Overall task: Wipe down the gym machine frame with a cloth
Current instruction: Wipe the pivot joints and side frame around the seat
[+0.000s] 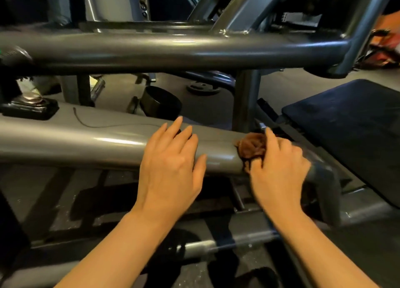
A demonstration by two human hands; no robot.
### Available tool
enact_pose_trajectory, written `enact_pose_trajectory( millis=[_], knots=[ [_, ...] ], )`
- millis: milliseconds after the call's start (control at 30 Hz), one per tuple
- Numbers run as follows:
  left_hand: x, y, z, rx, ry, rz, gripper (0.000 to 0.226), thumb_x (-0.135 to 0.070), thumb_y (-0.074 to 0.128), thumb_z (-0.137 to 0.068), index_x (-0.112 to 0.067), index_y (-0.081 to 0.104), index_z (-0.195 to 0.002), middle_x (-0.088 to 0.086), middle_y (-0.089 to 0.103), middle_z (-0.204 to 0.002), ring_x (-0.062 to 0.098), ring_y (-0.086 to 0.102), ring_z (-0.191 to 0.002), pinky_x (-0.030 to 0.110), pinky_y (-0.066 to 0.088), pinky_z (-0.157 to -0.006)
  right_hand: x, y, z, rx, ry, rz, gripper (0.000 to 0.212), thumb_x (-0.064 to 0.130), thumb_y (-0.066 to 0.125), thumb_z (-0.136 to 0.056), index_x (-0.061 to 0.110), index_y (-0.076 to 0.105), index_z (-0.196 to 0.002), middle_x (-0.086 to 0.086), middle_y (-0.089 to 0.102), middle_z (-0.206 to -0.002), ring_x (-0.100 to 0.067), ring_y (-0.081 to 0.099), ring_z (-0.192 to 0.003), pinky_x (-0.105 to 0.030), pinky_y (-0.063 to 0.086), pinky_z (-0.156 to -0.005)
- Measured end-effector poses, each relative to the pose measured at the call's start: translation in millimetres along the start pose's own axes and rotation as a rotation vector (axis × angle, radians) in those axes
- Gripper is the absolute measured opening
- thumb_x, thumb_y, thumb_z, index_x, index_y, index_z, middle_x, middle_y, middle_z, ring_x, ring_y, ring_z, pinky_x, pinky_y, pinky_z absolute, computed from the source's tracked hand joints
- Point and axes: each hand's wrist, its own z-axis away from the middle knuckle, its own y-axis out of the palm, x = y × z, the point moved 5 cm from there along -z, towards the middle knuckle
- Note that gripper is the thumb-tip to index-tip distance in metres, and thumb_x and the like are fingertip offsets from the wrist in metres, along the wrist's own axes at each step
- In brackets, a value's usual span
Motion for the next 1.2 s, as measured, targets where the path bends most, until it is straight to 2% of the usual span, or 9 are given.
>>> enact_pose_trajectory(
  millis=[133,233,367,500,700,833,967,1067,1200],
  knots=[
    [2.9,-2.5,0.2,0.064,0.006,0.029,0.037,-0.021,0.051,-0.083,-0.002,0.069,-0.110,0.012,0.068,-0.117,0.027,0.055,-0.125,0.038,0.026,-0.115,77.6,-3.7,19.4,0.015,-0.337,-0.285,0.048,0.030,0.040,-0.079,0.022,0.061,-0.121,-0.002,0.058,-0.125,-0.024,0.049,-0.113,-0.038,0.034,-0.095],
    [2.6,-3.4,-0.5,0.074,-0.008,0.031,0.039,-0.024,0.048,-0.086,-0.004,0.069,-0.112,0.011,0.068,-0.118,0.026,0.055,-0.124,0.038,0.025,-0.116,63.1,-2.8,4.9,0.117,-0.401,-0.438,0.038,0.028,0.044,-0.084,0.025,0.066,-0.115,0.004,0.061,-0.123,-0.017,0.050,-0.115,-0.032,0.035,-0.098],
    [-1.0,-3.7,-1.4,0.073,-0.018,0.025,0.042,-0.031,0.048,-0.089,-0.003,0.070,-0.110,0.012,0.069,-0.116,0.026,0.058,-0.121,0.041,0.029,-0.114,-24.9,-1.8,-24.1,0.109,-0.151,-0.342,0.030,0.011,0.055,-0.091,0.020,0.068,-0.117,-0.003,0.060,-0.128,-0.024,0.047,-0.117,-0.038,0.036,-0.099],
    [0.4,-0.6,-0.2,0.078,-0.012,0.038,0.043,-0.034,0.050,-0.088,-0.003,0.069,-0.110,0.012,0.069,-0.116,0.025,0.058,-0.120,0.043,0.028,-0.115,-54.2,1.4,-28.4,0.087,0.130,-0.185,0.028,0.021,0.052,-0.095,0.010,0.062,-0.119,-0.013,0.055,-0.125,-0.032,0.045,-0.116,-0.043,0.037,-0.096],
    [2.6,-3.1,0.1,0.079,0.005,0.144,0.030,-0.022,0.060,-0.085,-0.010,0.066,-0.111,0.005,0.066,-0.121,0.014,0.050,-0.128,0.044,0.017,-0.121,82.5,9.8,-7.9,0.155,-0.351,-0.364,0.033,0.031,0.042,-0.093,0.018,0.063,-0.116,0.000,0.055,-0.126,-0.019,0.045,-0.116,-0.035,0.040,-0.100],
    [26.9,-28.0,9.0,-0.042,-0.054,0.309,0.040,-0.019,0.055,-0.090,-0.009,0.058,-0.129,0.003,0.054,-0.139,0.011,0.039,-0.138,0.039,0.017,-0.121,88.2,4.8,-10.2,0.236,-0.469,-0.476,0.029,0.033,0.039,-0.101,0.028,0.059,-0.122,0.007,0.053,-0.126,-0.012,0.043,-0.115,-0.027,0.036,-0.097],
    [88.0,-68.9,39.1,-0.278,-0.269,-0.016,0.040,-0.019,0.054,-0.092,0.001,0.058,-0.126,0.015,0.055,-0.135,0.024,0.045,-0.133,0.049,0.022,-0.119,74.2,9.8,-1.0,0.170,-0.379,-0.380,0.033,0.025,0.045,-0.096,0.020,0.057,-0.126,0.001,0.052,-0.131,-0.020,0.045,-0.121,-0.030,0.037,-0.099],
    [115.6,-74.5,53.3,-0.197,-0.356,-0.199,0.057,-0.030,0.043,-0.097,0.003,0.039,-0.143,0.017,0.035,-0.152,0.027,0.027,-0.144,0.042,0.010,-0.122,100.8,13.1,4.9,0.103,-0.384,-0.300,0.031,0.023,0.049,-0.094,0.014,0.059,-0.123,-0.005,0.056,-0.125,-0.025,0.049,-0.111,-0.037,0.043,-0.094],
    [118.0,-67.8,53.7,-0.139,-0.349,-0.265,0.062,-0.035,0.034,-0.099,0.003,0.028,-0.148,0.018,0.026,-0.156,0.027,0.020,-0.147,0.038,0.004,-0.123,174.0,12.9,6.8,0.141,-0.567,-0.340,0.040,0.032,0.035,-0.093,0.015,0.057,-0.122,-0.006,0.055,-0.120,-0.026,0.050,-0.106,-0.036,0.042,-0.087]
  ],
)
